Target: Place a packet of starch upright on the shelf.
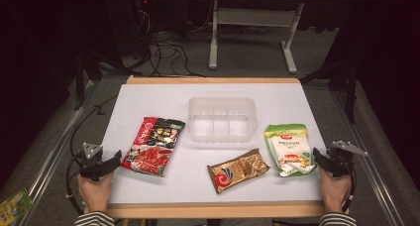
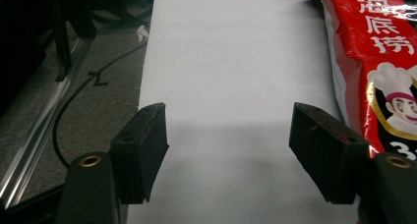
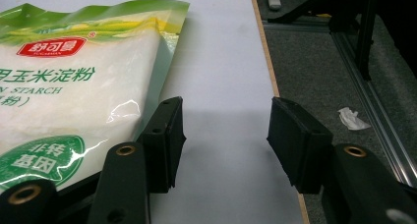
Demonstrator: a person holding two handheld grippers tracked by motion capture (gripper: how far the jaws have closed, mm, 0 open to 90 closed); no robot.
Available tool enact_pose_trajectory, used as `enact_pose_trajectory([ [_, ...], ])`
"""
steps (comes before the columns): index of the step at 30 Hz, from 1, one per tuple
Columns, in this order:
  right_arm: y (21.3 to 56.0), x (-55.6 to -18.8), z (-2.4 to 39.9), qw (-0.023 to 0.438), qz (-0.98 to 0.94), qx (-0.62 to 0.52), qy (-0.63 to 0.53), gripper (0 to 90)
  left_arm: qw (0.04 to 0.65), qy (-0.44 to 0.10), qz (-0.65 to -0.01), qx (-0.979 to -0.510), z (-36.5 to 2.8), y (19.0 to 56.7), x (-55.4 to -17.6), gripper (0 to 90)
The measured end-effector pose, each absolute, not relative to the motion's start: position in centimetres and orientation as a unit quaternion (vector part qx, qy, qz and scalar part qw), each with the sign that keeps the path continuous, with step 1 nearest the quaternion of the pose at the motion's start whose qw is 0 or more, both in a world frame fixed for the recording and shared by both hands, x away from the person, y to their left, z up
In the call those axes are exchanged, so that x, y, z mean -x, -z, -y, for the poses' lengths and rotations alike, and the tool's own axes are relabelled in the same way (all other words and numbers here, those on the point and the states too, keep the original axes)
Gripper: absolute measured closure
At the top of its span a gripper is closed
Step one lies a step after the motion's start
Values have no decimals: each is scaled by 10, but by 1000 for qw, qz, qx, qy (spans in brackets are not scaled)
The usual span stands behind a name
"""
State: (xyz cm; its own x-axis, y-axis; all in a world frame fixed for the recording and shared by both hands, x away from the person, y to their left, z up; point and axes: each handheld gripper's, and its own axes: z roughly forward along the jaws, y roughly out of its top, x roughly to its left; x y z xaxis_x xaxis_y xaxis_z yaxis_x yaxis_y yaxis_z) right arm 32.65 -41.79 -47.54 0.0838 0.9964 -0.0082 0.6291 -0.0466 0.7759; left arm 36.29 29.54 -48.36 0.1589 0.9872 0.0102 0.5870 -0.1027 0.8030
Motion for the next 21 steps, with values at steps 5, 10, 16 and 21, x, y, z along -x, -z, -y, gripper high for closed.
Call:
enact_pose_trajectory([
  [5,475,-326,418,318,-612,-665,-288,474,342,-297,-577,-680,-295,484,-363,307],
  [10,475,-326,419,315,-608,-668,-292,469,342,-297,-577,-680,-295,484,-363,305],
  [16,475,-327,420,313,-608,-668,-293,468,342,-301,-576,-679,-295,483,-362,306],
  [21,475,-327,420,309,-608,-670,-295,466,341,-305,-574,-679,-294,484,-361,306],
])
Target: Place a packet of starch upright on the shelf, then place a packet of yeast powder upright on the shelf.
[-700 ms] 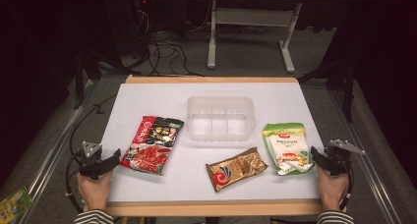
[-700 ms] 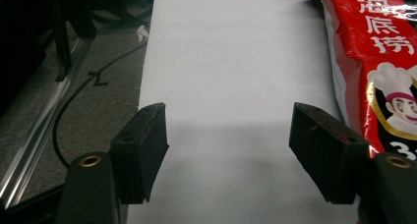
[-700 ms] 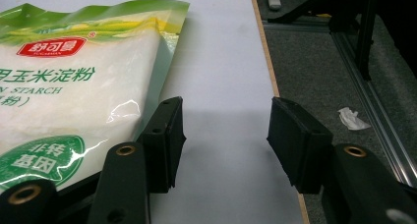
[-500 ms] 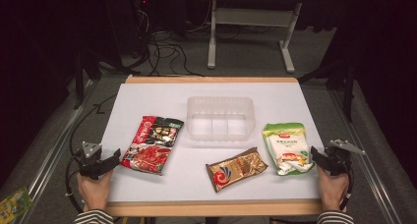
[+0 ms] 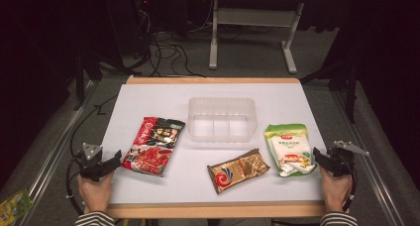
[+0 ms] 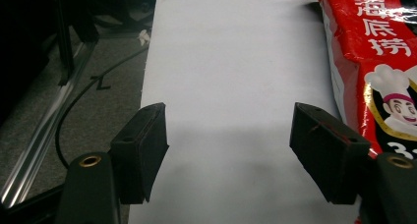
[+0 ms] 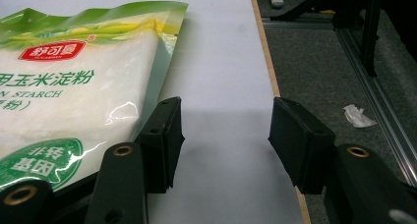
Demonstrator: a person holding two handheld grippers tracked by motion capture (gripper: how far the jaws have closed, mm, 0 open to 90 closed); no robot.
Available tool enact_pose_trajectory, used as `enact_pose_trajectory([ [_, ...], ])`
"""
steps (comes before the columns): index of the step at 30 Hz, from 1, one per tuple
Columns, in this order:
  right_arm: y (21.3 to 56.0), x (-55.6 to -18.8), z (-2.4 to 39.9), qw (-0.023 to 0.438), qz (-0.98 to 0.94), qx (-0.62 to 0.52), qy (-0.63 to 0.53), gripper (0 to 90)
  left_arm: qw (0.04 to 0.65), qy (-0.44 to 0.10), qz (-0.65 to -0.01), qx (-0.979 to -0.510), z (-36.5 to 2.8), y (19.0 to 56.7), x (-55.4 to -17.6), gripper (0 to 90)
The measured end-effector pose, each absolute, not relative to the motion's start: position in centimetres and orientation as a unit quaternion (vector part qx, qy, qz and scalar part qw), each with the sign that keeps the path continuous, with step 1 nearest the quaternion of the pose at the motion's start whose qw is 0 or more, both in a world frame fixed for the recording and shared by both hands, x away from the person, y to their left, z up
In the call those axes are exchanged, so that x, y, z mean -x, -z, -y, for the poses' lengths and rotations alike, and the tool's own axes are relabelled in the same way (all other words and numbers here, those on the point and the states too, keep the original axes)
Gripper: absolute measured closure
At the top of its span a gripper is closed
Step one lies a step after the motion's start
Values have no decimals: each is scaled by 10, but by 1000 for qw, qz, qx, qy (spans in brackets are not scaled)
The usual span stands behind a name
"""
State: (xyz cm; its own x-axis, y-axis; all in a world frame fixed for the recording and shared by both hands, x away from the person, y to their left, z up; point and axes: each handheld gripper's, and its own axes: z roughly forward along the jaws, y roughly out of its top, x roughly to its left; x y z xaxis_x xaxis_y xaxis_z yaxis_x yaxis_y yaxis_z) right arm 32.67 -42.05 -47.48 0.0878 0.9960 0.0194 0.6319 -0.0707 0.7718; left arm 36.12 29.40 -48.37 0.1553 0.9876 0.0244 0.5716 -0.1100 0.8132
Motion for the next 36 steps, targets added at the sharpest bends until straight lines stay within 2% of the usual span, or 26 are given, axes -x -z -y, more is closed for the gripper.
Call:
enact_pose_trajectory([
  [20,452,-324,426,286,-621,-644,-344,461,340,-309,-571,-680,-293,484,-360,301],
  [28,441,-330,420,292,-643,-619,-345,445,338,-311,-572,-680,-293,484,-360,300],
  [36,432,-337,414,277,-664,-602,-345,445,337,-312,-571,-680,-293,484,-361,299],
])
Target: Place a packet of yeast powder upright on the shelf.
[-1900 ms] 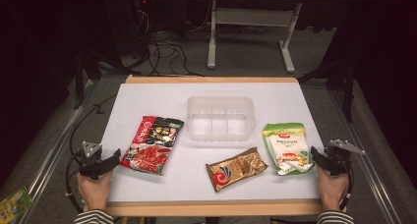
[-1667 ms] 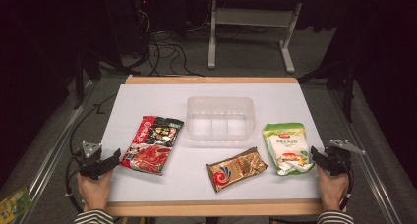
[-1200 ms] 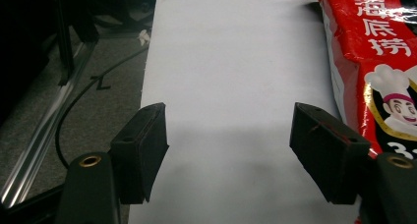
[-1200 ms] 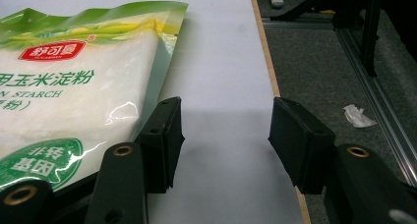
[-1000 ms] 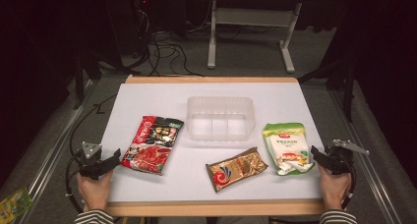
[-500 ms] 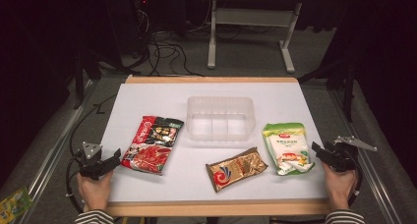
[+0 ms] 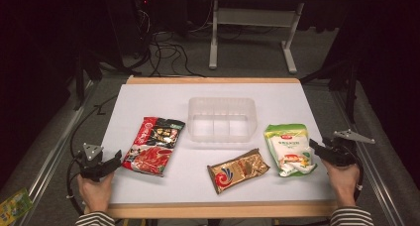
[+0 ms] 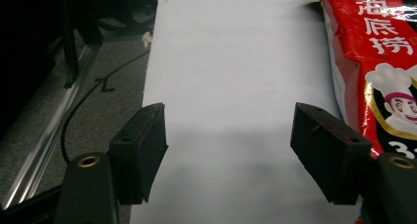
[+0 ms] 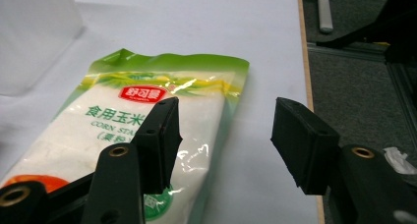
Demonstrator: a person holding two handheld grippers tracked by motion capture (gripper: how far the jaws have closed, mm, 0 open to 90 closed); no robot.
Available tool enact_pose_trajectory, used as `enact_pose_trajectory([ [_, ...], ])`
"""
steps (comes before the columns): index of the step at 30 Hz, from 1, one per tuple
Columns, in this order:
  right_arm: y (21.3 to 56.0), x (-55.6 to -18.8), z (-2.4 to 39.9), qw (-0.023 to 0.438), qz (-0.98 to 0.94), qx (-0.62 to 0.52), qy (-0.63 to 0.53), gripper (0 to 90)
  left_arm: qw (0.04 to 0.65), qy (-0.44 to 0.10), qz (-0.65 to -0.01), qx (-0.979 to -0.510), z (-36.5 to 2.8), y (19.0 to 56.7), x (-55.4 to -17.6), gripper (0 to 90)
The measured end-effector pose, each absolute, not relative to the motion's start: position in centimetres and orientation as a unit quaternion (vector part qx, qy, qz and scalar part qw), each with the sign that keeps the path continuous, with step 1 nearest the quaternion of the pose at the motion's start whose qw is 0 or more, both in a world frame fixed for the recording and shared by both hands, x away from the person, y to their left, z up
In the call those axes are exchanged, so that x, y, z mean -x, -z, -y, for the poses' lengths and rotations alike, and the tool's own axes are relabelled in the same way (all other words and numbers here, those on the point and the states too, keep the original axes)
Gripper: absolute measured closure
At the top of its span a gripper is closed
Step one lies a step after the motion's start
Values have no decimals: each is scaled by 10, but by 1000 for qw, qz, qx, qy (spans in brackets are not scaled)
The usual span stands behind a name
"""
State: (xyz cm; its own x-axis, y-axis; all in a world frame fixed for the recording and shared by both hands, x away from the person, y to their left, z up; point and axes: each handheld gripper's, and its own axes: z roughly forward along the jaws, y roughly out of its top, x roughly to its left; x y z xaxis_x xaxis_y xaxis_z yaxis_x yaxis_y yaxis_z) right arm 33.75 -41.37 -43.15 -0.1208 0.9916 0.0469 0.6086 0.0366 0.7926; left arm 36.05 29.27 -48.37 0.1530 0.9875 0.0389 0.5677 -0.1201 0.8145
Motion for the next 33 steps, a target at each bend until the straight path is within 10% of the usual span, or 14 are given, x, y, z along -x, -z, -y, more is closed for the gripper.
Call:
enact_pose_trajectory([
  [33,445,-423,401,129,-716,-639,-251,288,333,-316,-566,-685,-291,484,-360,298],
])
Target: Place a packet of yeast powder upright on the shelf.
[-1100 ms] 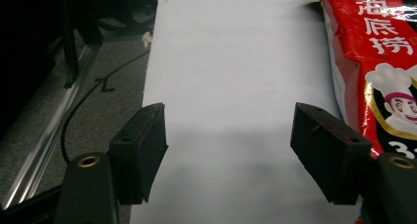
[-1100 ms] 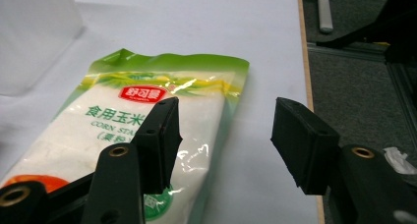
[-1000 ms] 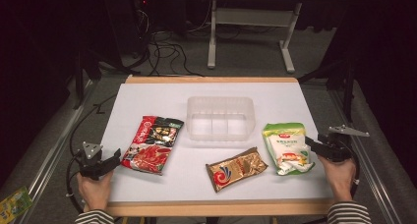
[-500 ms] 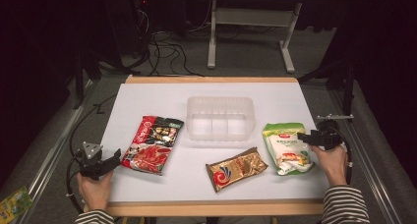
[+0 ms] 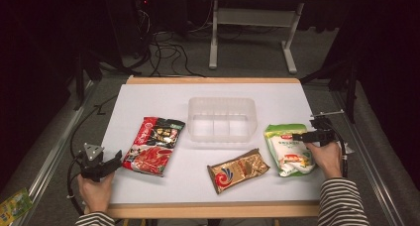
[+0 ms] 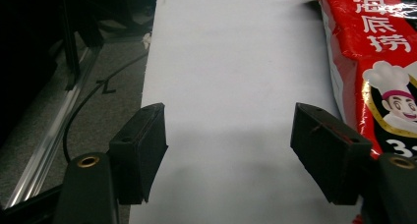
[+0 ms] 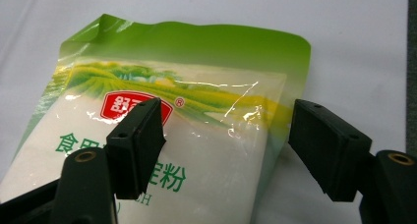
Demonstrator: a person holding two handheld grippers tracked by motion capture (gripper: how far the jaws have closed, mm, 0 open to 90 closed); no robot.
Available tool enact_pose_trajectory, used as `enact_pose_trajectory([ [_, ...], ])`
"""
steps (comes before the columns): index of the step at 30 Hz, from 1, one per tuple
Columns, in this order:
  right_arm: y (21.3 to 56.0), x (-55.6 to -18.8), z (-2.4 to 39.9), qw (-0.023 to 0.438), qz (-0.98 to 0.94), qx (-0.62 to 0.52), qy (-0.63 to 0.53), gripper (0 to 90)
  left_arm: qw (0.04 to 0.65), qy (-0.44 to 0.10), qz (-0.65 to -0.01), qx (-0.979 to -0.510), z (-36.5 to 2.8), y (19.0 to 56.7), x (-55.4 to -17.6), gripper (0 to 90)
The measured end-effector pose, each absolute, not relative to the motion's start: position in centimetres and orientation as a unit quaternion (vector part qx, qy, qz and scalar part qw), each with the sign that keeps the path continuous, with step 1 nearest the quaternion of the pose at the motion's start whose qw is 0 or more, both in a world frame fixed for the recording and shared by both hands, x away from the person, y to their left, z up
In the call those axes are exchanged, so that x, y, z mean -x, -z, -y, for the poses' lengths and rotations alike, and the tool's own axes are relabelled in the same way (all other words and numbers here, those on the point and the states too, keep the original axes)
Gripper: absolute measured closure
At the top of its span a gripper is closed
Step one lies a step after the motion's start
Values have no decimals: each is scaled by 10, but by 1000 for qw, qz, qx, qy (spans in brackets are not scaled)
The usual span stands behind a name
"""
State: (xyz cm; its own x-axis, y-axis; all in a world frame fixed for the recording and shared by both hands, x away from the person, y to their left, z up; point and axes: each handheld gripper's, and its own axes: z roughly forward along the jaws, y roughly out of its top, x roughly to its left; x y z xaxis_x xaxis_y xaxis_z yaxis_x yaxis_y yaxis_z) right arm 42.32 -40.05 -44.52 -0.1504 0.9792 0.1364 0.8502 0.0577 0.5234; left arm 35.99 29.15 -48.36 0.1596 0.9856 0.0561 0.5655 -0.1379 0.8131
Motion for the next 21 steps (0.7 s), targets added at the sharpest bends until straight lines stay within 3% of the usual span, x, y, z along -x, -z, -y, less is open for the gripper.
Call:
enact_pose_trajectory([
  [7,451,-426,402,107,-713,-646,-249,288,333,-323,-564,-683,-291,483,-358,298],
  [11,453,-427,401,99,-717,-645,-246,334,332,-326,-564,-682,-290,484,-359,298],
  [21,450,-423,400,94,-740,-623,-234,708,329,-329,-562,-684,-289,484,-359,301],
])
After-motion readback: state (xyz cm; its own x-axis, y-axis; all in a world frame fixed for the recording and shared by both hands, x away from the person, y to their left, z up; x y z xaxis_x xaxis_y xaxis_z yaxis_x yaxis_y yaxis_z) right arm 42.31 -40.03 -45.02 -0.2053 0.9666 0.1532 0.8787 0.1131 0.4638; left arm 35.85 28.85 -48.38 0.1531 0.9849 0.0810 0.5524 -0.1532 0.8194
